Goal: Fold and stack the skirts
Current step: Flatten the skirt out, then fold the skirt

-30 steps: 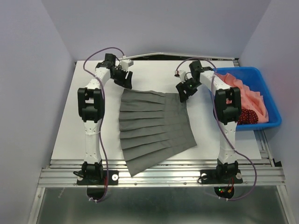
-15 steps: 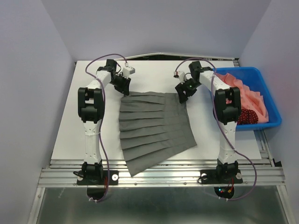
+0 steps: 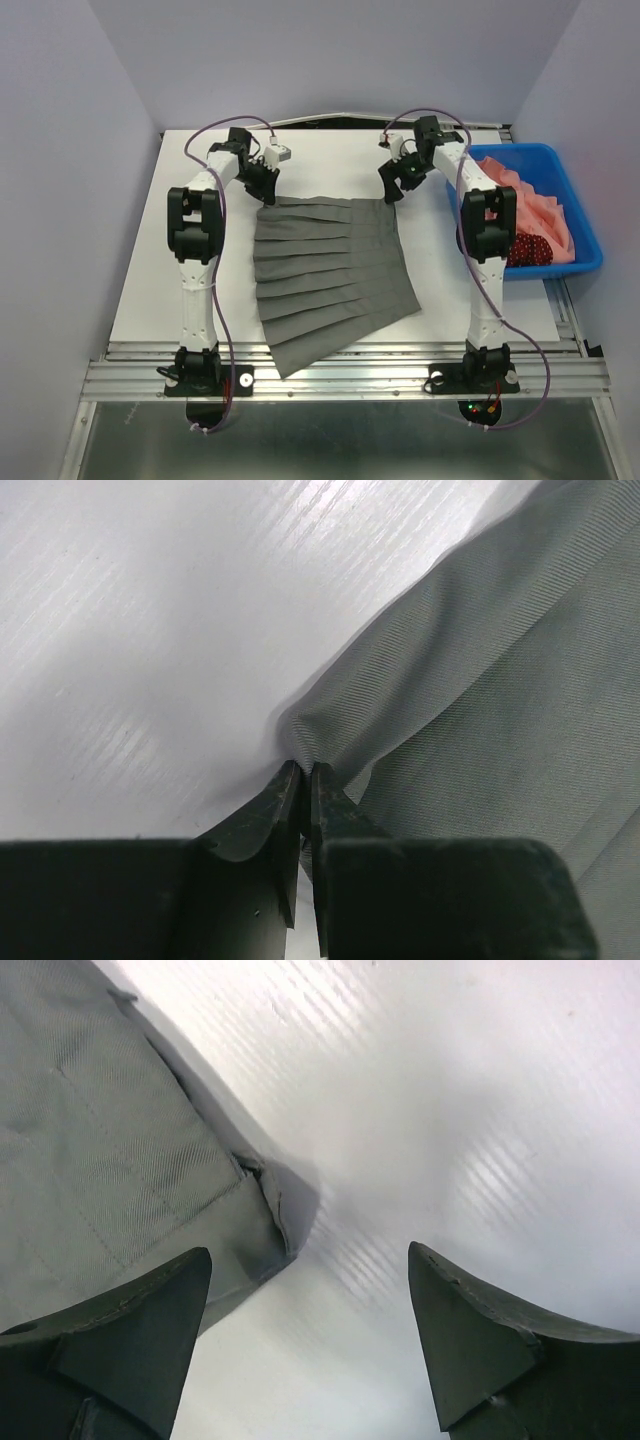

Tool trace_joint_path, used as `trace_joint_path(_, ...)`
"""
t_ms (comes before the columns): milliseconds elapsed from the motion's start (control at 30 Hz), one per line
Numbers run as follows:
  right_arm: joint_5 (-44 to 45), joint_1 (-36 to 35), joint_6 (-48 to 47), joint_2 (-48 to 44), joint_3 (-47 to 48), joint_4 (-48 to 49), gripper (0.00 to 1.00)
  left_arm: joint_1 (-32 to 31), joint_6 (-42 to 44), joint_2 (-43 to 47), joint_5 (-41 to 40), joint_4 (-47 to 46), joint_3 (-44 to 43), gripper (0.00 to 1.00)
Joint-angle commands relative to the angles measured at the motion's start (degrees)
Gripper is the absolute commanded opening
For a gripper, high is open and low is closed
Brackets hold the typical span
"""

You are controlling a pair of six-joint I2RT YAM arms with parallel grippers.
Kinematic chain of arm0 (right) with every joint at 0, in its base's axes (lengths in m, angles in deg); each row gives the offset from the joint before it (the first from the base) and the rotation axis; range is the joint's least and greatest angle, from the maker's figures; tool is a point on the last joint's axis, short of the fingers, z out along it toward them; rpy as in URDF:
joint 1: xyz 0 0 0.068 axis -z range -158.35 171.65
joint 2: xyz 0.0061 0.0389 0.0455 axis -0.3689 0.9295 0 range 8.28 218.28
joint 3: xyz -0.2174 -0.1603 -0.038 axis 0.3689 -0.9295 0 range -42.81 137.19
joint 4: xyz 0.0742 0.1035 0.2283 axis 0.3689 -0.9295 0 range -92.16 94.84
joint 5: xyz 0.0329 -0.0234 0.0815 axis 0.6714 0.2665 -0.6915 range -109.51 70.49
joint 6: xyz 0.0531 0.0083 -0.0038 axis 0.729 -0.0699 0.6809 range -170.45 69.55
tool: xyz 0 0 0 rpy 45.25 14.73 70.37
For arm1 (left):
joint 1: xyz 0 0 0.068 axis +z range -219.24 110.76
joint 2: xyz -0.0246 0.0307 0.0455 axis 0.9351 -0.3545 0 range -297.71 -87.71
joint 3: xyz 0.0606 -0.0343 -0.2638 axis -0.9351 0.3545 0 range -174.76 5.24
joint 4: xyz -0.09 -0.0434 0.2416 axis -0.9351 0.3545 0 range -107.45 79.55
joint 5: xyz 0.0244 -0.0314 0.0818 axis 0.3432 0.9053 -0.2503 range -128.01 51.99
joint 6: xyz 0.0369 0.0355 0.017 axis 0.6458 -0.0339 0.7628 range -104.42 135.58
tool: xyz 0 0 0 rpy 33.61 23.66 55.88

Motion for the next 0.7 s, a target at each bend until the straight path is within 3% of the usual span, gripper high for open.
trace_joint_path(0,-4.3,-0.1,0.3,3.1,4.4,1.0,0.84,-0.2,1.6,2.2,-1.8,4.0,-2.5,0.02)
trace_joint_path(233,-4.8,-3.4,-5.2,6.3,5.6,-3.0,0.77,-0.3,1.5,1.3,-2.1,6.1,-5.1,0.01)
trace_joint_path(333,-4.1,-3.9,-6.0,6.8,4.8,-3.8,0.59,-0.2,2.2,1.3,-2.5,7.1,-5.4,0.00)
trace_joint_path(367,-4.0,-3.9,-5.9,6.8,4.7,-3.7,0.43,-0.2,2.5,1.3,-2.5,7.3,-5.1,0.00)
trace_joint_path(433,-4.0,-3.9,-5.4,6.8,4.7,-3.2,0.24,-0.2,3.2,1.5,-2.2,7.7,-4.8,0.00)
trace_joint_path(467,-3.8,-3.9,-4.9,6.7,4.9,-2.7,0.10,-0.1,3.3,1.9,-2.4,7.1,-4.8,0.00)
trace_joint_path(533,-2.0,-3.9,-2.9,6.3,5.0,-1.2,0.02,0.0,2.8,2.3,-2.9,5.5,-4.8,0.00)
trace_joint_path(667,0.9,-3.3,1.2,5.5,7.2,2.9,0.01,1.3,-1.0,2.2,-3.7,0.9,-11.8,0.00)
